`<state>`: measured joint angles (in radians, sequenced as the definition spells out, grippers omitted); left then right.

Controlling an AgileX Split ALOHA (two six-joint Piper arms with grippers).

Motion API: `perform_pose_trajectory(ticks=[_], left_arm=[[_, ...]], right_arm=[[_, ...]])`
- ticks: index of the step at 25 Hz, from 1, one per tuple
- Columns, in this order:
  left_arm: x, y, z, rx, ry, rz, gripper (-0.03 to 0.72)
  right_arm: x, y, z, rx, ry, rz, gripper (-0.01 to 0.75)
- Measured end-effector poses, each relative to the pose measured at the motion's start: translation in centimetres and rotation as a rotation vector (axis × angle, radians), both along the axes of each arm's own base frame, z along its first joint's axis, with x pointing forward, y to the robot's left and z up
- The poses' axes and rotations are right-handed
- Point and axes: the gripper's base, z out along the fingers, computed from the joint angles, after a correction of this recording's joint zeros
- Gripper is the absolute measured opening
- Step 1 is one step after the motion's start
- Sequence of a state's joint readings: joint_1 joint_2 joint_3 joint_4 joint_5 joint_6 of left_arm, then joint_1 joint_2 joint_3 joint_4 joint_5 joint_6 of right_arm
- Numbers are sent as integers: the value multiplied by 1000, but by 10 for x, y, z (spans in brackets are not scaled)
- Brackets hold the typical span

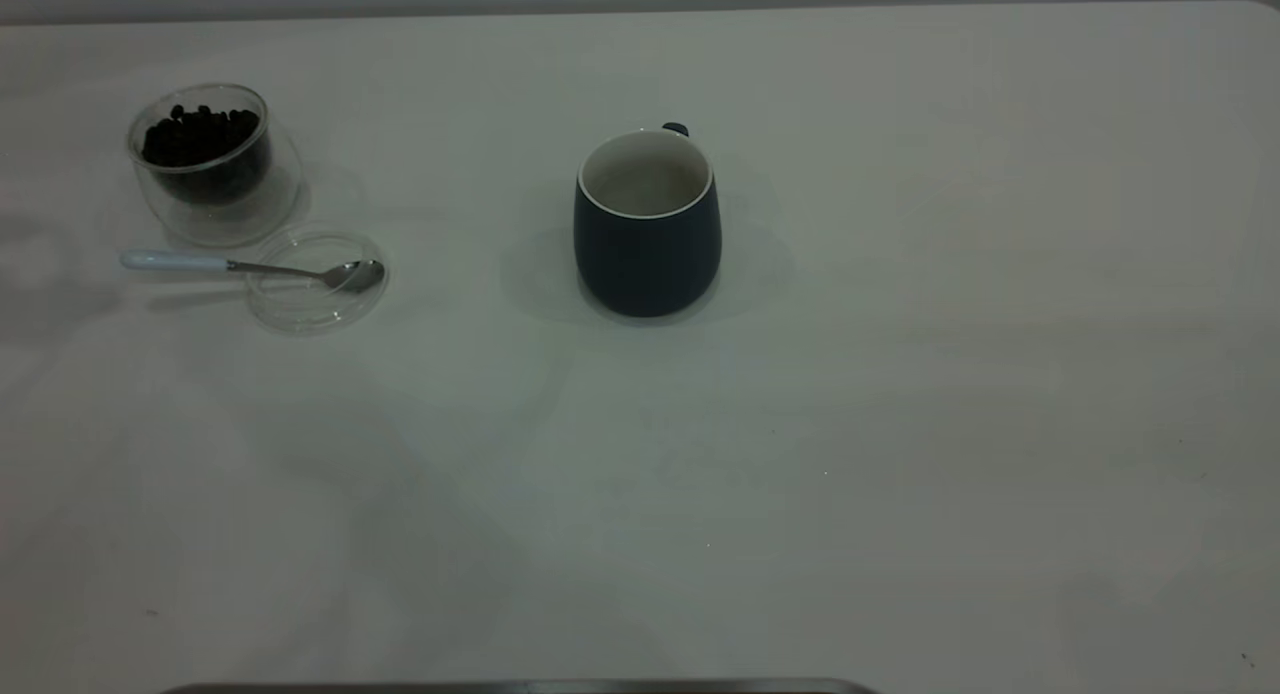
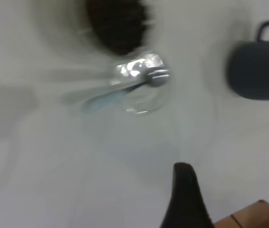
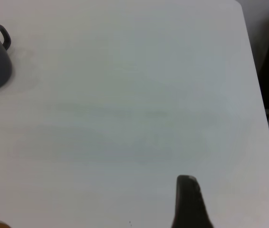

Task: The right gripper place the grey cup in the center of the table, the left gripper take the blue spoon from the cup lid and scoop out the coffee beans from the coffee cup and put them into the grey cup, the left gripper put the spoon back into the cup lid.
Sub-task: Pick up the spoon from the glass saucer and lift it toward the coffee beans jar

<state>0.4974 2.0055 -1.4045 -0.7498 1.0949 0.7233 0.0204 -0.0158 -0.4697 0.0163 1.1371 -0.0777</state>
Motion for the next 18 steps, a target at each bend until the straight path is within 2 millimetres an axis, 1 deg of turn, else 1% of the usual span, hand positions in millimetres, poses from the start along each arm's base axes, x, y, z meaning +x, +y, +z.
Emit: perform_pose_trajectory(ticks=[2, 4, 6, 8, 12, 15, 18], left_arm=[[-6, 19, -14, -31, 21, 19, 592], [-9, 28, -33, -86, 38, 5, 592], [-7, 28, -52, -143, 42, -10, 592], [-5, 27, -75, -194, 48, -21, 592], [-4, 26, -118, -249, 89, -41, 592], [-2, 27, -142, -268, 99, -62, 592], [5, 23, -158, -270, 85, -104, 592]], right_arm=[[0, 0, 0, 0, 0, 0, 459], [0, 0, 0, 0, 0, 0, 459], [0, 0, 0, 0, 0, 0, 459], [0, 0, 0, 0, 0, 0, 459], [0, 0, 0, 0, 0, 0, 459], [0, 0, 0, 0, 0, 0, 459], [0, 0, 0, 0, 0, 0, 459]])
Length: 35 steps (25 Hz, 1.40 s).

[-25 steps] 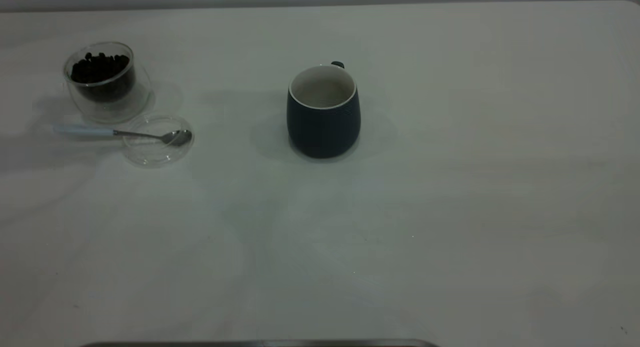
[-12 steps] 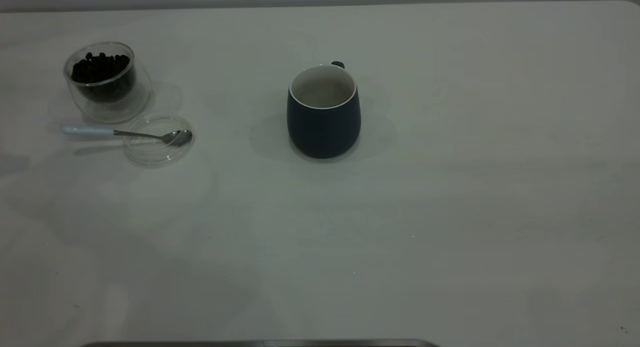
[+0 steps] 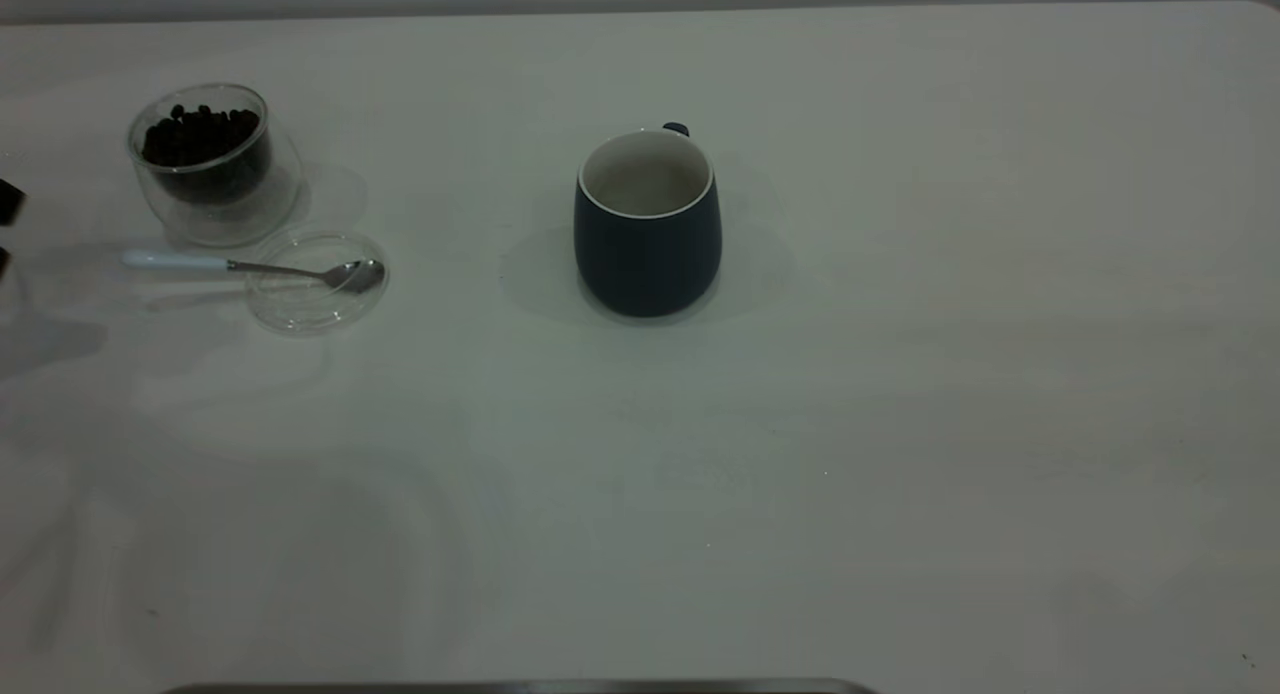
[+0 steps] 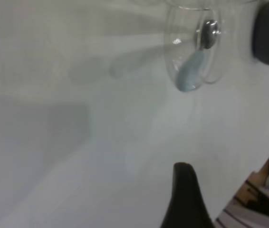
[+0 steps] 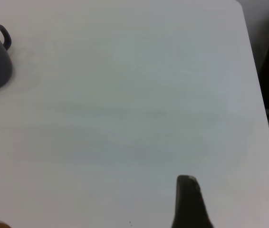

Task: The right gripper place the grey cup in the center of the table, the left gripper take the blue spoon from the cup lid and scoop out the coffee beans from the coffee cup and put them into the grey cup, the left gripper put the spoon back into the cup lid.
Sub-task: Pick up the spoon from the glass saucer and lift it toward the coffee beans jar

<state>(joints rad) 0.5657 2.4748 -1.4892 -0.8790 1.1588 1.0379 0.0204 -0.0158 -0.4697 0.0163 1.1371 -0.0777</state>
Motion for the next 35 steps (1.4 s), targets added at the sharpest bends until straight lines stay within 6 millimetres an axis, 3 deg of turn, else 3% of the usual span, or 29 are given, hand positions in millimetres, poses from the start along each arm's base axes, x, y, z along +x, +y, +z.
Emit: perform_pose_trajectory(ticks=[11, 16, 28, 35], left_arm=[[31, -30, -28, 10, -60, -131, 592], [37, -37, -33, -32, -80, -98, 592], [35, -43, -58, -104, -59, -34, 592], [38, -44, -59, -131, -87, 4, 576]], right_arm=[[0, 0, 0, 0, 0, 0, 459], [0, 0, 0, 0, 0, 0, 459], [0, 0, 0, 0, -1, 0, 459], [0, 0, 0, 0, -1, 0, 459]])
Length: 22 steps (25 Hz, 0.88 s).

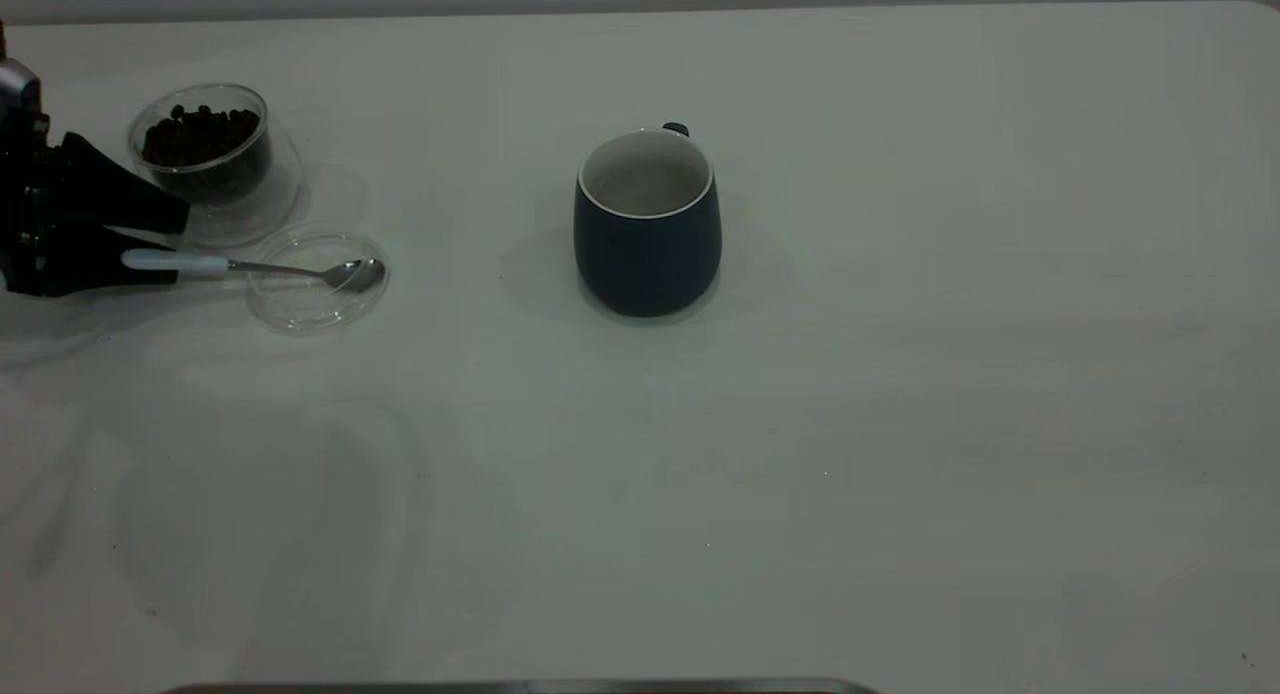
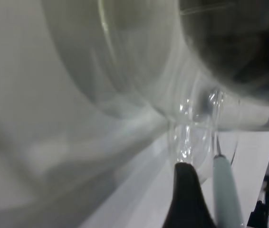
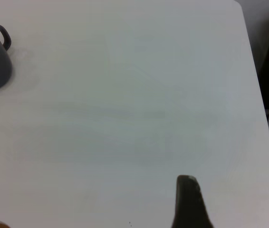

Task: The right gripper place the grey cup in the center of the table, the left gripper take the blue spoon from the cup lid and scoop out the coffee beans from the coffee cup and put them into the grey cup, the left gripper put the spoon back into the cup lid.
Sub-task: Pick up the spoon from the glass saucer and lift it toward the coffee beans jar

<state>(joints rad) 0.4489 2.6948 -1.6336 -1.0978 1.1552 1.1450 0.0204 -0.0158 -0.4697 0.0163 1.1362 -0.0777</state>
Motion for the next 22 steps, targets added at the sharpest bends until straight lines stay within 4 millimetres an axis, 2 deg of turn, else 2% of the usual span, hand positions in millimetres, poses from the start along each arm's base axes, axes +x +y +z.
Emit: perform_pose_trajectory(ticks=[9, 22], left_arm=[[0, 0, 0, -4, 19, 11, 450], [-2, 0, -1, -5, 91, 29, 436]], right_arm=[[0, 0, 0, 1, 0, 0, 459], [0, 0, 0, 1, 0, 0, 459]])
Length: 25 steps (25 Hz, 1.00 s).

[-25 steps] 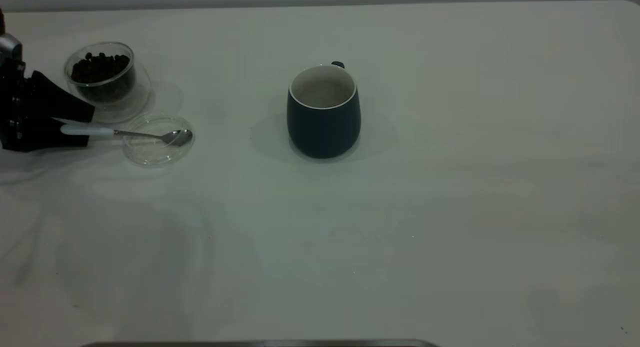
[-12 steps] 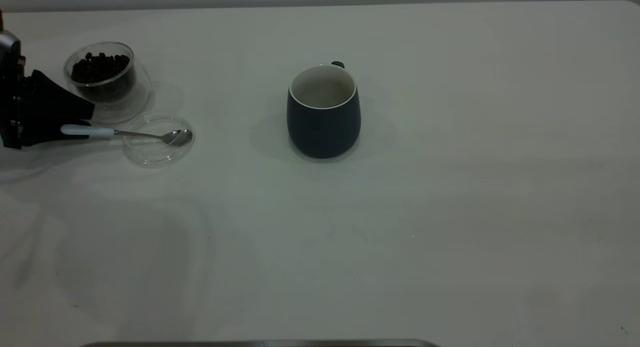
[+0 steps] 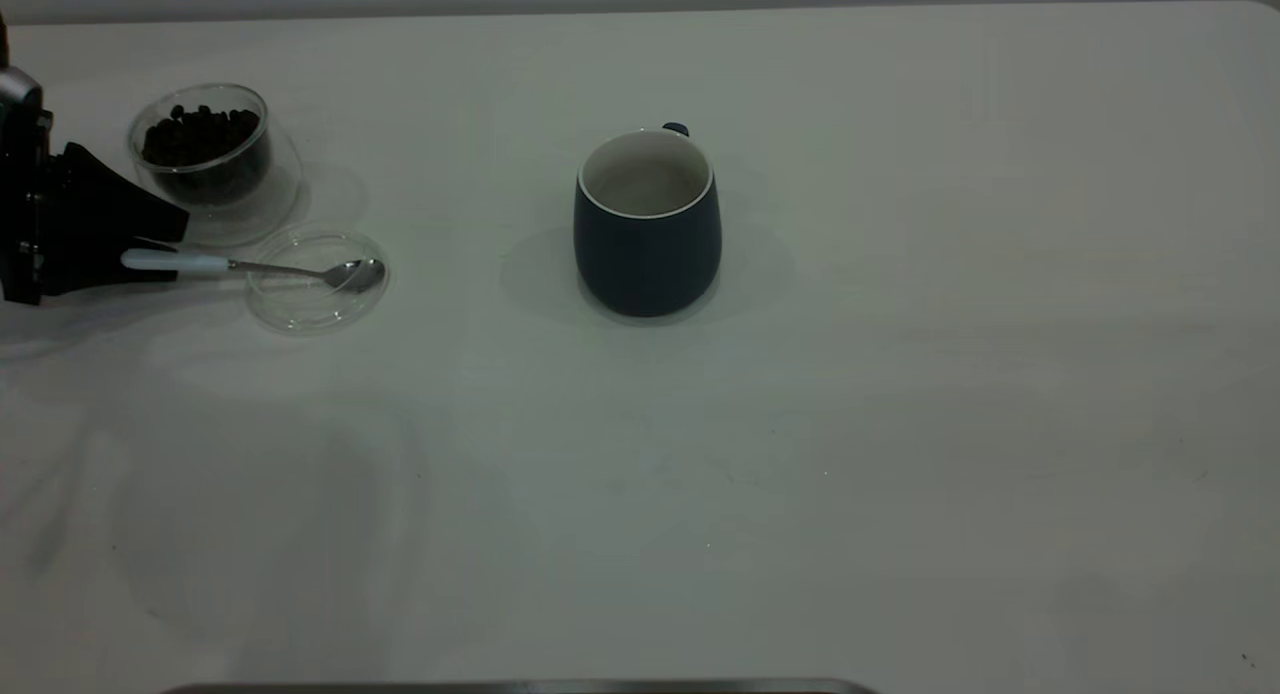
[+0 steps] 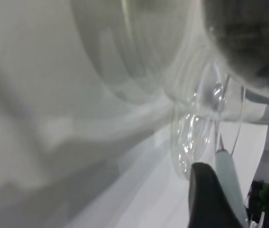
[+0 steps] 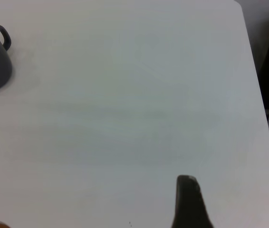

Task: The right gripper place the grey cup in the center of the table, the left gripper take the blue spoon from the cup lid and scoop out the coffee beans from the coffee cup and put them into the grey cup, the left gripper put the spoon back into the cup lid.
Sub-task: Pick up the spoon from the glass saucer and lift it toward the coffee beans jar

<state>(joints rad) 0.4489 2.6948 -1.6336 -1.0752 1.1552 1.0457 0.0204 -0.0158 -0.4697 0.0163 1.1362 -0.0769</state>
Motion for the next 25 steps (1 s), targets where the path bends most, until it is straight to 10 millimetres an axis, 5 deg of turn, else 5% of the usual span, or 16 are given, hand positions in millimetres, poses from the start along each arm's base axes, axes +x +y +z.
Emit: perform_pose_trajectory(ticks=[9, 18, 25], left_arm=[[-2, 0, -1, 10, 25, -10, 412], [-2, 0, 0, -4, 26, -6, 151], [0, 1, 5, -1, 38, 4, 139]], right_arm=[[0, 0, 0, 0, 0, 0, 459], [0, 0, 0, 0, -1, 0, 459], [0, 0, 0, 0, -1, 0, 459]])
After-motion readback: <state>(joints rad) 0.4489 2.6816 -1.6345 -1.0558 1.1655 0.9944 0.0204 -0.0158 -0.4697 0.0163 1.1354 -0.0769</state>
